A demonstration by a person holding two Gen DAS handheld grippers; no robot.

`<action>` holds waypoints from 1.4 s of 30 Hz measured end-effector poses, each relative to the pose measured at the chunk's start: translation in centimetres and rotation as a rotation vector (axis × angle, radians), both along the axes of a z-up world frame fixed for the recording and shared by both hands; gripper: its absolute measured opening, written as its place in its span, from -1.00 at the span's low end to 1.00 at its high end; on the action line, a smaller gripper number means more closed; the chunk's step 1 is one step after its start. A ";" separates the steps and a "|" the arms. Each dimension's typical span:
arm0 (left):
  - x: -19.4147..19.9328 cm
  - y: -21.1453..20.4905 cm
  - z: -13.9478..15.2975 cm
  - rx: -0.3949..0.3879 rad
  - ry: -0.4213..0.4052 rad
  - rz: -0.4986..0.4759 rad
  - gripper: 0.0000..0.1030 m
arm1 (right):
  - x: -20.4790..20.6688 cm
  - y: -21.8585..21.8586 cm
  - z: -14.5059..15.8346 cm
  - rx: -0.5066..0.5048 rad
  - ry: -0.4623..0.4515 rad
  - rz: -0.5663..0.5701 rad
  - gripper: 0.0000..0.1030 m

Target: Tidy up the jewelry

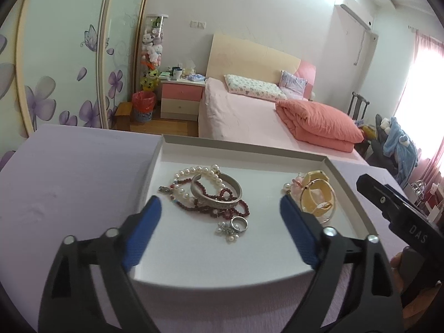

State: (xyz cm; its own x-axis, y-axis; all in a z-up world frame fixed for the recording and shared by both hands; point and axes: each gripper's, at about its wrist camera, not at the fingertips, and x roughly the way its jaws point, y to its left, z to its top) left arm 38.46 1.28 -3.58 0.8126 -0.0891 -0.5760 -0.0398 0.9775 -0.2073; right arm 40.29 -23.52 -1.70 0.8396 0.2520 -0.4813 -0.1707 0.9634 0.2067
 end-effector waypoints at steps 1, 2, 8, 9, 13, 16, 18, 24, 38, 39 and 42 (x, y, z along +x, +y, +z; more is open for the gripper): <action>-0.5 0.2 0.2 -0.007 -0.006 0.000 0.80 | -0.6 -0.1 0.2 0.003 -0.015 0.004 0.97; -1.1 0.4 0.4 -0.015 -0.013 -0.001 0.87 | -1.0 -0.1 0.3 0.001 -0.030 0.007 0.97; -5.6 1.5 1.8 -0.001 -0.092 0.049 0.92 | -5.0 -0.3 1.2 -0.012 -0.105 0.024 0.97; -6.5 1.5 2.1 0.007 -0.117 0.057 0.92 | -5.7 -0.4 1.4 -0.013 -0.116 0.026 0.97; -10.4 1.8 2.5 0.028 -0.165 0.063 0.92 | -8.7 -0.4 1.9 -0.033 -0.151 0.044 0.97; -13.2 1.8 2.8 0.021 -0.184 0.054 0.92 | -10.7 -0.4 1.9 -0.054 -0.151 0.049 0.97; -14.9 1.6 3.0 0.032 -0.197 0.045 0.92 | -11.9 -0.6 1.9 -0.065 -0.144 0.050 0.97; -20.4 0.9 2.7 0.055 -0.237 0.046 0.92 | -15.6 -1.4 1.7 -0.058 -0.149 0.021 0.97; -25.8 -1.0 2.6 0.095 -0.293 0.024 0.92 | -20.8 -1.5 0.0 -0.106 -0.215 -0.005 0.97; -26.2 -1.0 2.6 0.090 -0.296 0.023 0.92 | -21.1 -1.6 -0.2 -0.107 -0.220 -0.007 0.97; -26.6 -1.1 2.5 0.075 -0.294 0.021 0.92 | -21.5 -1.7 -0.8 -0.102 -0.222 -0.002 0.97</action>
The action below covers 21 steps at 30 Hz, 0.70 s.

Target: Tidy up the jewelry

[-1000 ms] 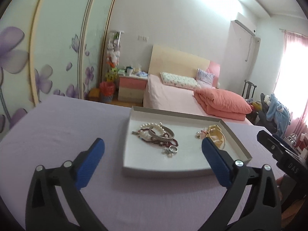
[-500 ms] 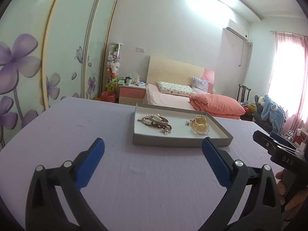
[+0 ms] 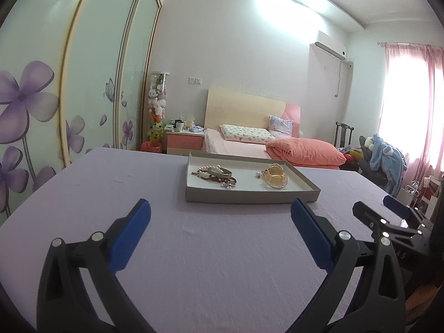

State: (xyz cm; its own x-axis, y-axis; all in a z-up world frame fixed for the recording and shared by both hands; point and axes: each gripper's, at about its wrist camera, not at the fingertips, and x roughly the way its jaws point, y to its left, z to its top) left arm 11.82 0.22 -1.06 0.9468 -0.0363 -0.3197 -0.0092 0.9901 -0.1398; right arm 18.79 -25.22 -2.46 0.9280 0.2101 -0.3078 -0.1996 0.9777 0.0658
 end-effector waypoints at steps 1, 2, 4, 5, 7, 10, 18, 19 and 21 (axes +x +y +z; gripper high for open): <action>-0.1 0.0 -0.1 -0.002 0.000 0.000 0.92 | 0.0 -0.1 -0.1 0.003 0.003 0.000 0.97; -0.1 0.2 -0.1 -0.002 0.001 0.001 0.92 | -0.1 -0.3 -0.2 0.006 0.006 0.000 0.97; -0.4 0.1 -0.2 0.000 -0.001 0.002 0.92 | -0.1 -0.6 -0.2 0.013 0.005 -0.001 0.97; -0.4 0.1 -0.2 0.002 -0.003 0.003 0.92 | -0.1 -0.7 -0.1 0.015 0.002 0.000 0.97; -0.5 0.1 -0.2 0.002 -0.005 0.006 0.92 | -0.2 -0.7 0.0 0.016 -0.001 0.002 0.97; -0.4 0.4 -0.2 -0.006 -0.002 0.004 0.92 | -0.5 -0.6 0.0 0.013 -0.008 0.011 0.97; 0.0 0.4 -0.1 -0.005 0.007 -0.004 0.92 | -0.6 -0.3 0.1 0.015 -0.002 0.019 0.97; 0.1 0.5 -0.2 -0.006 0.009 -0.006 0.92 | -0.6 -0.3 0.1 0.016 -0.004 0.019 0.97; 0.2 0.5 -0.1 -0.007 0.010 -0.003 0.92 | -0.7 -0.3 0.3 0.018 -0.009 0.018 0.97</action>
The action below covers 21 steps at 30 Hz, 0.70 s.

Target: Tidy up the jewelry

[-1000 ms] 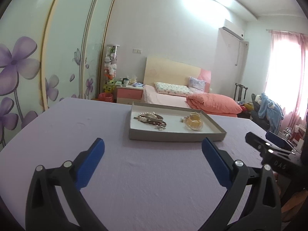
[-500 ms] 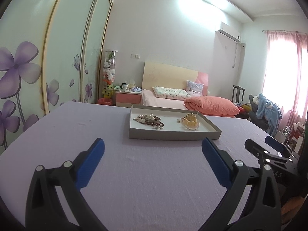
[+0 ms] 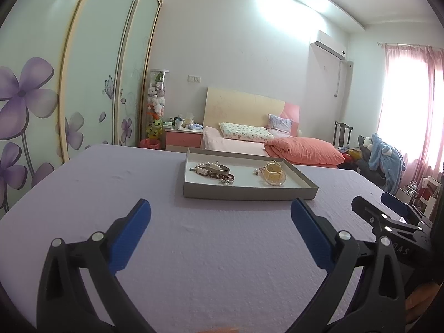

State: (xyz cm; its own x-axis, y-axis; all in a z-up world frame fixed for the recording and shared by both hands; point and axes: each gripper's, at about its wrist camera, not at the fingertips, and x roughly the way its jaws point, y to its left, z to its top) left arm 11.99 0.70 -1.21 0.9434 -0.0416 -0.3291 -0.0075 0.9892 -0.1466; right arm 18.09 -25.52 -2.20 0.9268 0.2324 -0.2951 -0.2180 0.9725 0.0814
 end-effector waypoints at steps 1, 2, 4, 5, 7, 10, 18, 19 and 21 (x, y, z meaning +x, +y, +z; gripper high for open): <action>0.0 0.0 0.0 0.000 0.000 0.004 0.92 | 0.0 0.0 0.1 0.001 -0.002 0.000 0.97; 0.1 0.0 -0.1 -0.001 0.002 0.007 0.92 | -0.1 0.0 0.1 0.002 -0.004 0.001 0.97; 0.1 0.0 -0.1 -0.005 0.001 0.006 0.92 | -0.2 0.0 0.2 0.004 -0.008 0.003 0.97; 0.1 0.0 -0.1 -0.006 0.001 0.007 0.92 | -0.2 0.0 0.2 0.004 -0.010 0.004 0.97; 0.2 0.1 -0.1 -0.007 -0.001 0.008 0.92 | -0.3 0.1 0.3 0.004 -0.012 0.007 0.97; 0.2 0.0 -0.1 -0.004 -0.002 0.003 0.92 | -0.4 0.3 0.4 0.003 -0.014 0.013 0.97; 0.2 -0.2 0.1 0.003 -0.006 -0.004 0.92 | -0.4 0.4 0.5 0.004 -0.014 0.017 0.97; 0.2 -0.2 0.1 0.002 -0.006 -0.004 0.92 | -0.4 0.4 0.5 0.003 -0.014 0.017 0.97; 0.3 -0.1 0.0 -0.001 -0.004 -0.003 0.92 | -0.5 0.4 0.5 0.004 -0.013 0.018 0.97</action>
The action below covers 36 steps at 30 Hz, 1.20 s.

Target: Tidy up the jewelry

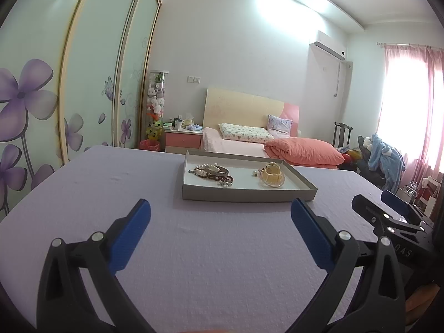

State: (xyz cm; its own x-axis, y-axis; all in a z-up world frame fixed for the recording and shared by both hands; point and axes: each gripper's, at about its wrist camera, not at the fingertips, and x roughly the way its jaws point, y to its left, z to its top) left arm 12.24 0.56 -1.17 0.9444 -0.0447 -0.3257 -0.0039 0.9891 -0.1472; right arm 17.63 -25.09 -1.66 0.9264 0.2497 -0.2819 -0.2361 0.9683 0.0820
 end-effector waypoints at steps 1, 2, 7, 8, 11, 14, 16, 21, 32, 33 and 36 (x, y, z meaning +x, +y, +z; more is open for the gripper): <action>0.0 0.0 0.0 -0.001 0.001 0.000 0.92 | 0.1 0.0 0.0 0.000 0.000 0.000 0.97; -0.1 0.1 -0.1 -0.001 0.002 -0.001 0.92 | 0.1 0.0 0.0 0.000 0.000 0.000 0.97; -0.1 0.0 -0.1 0.004 0.003 -0.001 0.92 | 0.1 0.0 0.0 0.002 0.003 -0.001 0.97; -0.1 0.0 0.0 0.004 0.002 -0.002 0.92 | 0.1 0.0 0.0 0.002 0.003 0.000 0.97; -0.1 0.1 0.0 0.004 0.004 -0.003 0.92 | 0.1 0.0 0.0 0.002 0.003 0.001 0.97; -0.1 0.1 0.0 0.005 0.005 -0.005 0.92 | 0.1 0.1 0.0 0.004 0.005 0.001 0.97; -0.1 0.0 0.0 0.006 0.005 -0.006 0.92 | 0.1 0.2 -0.1 0.004 0.005 0.003 0.97; -0.1 -0.1 0.0 0.006 0.005 -0.006 0.92 | 0.1 0.1 -0.1 0.005 0.006 0.002 0.97; -0.2 -0.1 0.0 0.006 -0.002 -0.003 0.92 | 0.0 0.2 -0.1 0.004 0.004 0.002 0.97; -0.2 -0.1 0.0 0.003 -0.001 -0.005 0.92 | -0.1 0.3 -0.1 0.005 0.004 0.002 0.97; -0.3 -0.2 -0.1 0.003 0.001 -0.006 0.92 | 0.0 0.2 -0.1 0.004 0.003 0.003 0.97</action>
